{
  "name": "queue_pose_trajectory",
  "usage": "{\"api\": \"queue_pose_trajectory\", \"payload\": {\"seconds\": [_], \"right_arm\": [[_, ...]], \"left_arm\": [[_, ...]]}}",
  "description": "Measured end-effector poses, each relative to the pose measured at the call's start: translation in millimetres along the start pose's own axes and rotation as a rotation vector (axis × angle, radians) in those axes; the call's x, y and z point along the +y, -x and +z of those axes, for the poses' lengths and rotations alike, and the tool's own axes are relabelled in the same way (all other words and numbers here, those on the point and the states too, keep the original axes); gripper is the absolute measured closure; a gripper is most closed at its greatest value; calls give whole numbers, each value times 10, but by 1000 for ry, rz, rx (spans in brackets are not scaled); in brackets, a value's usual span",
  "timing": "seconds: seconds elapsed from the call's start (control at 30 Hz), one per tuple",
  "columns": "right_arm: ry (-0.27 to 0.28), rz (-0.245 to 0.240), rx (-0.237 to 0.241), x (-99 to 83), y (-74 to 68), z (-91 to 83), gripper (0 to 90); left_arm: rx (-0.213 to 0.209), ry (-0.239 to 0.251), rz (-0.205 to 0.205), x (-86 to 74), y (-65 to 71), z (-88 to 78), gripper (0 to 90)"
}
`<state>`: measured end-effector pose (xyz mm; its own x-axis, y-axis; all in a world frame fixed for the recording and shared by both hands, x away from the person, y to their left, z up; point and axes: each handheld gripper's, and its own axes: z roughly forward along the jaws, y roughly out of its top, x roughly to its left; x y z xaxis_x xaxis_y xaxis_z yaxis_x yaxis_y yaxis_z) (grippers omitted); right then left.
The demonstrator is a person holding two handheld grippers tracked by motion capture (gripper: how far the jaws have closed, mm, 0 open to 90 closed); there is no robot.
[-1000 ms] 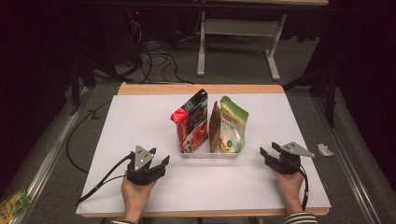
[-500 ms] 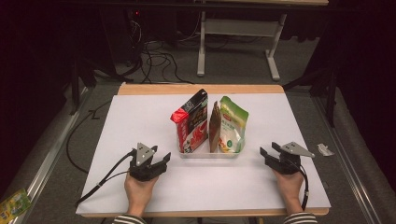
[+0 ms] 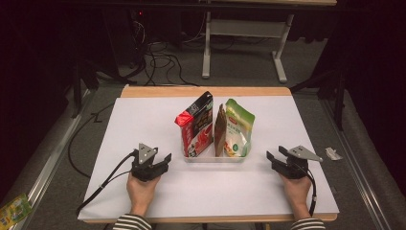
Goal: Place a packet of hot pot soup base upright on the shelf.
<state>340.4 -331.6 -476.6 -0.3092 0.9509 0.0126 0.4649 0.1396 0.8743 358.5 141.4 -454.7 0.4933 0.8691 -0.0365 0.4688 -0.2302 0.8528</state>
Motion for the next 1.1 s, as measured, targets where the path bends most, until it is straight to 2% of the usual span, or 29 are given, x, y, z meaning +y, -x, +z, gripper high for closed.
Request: {"api": "queue_pose_trajectory", "payload": {"seconds": [0.23, 0.37, 0.47, 0.9, 1.1], "right_arm": [[1, -6, 2, 1, 4, 4, 424], [1, -6, 2, 1, 5, 4, 424], [1, -5, 3, 1, 6, 4, 424], [0, -1, 1, 1, 4, 1, 423], [0, -3, 0, 0, 3, 2, 423]], "left_arm": [[10, -13, 10, -11, -80, 97, 426], [0, -33, -12, -24, -90, 163, 424], [2, -38, -12, -32, -103, 207, 423], [4, -34, -24, -50, -142, 329, 419], [6, -30, -16, -78, -137, 356, 409]]}}
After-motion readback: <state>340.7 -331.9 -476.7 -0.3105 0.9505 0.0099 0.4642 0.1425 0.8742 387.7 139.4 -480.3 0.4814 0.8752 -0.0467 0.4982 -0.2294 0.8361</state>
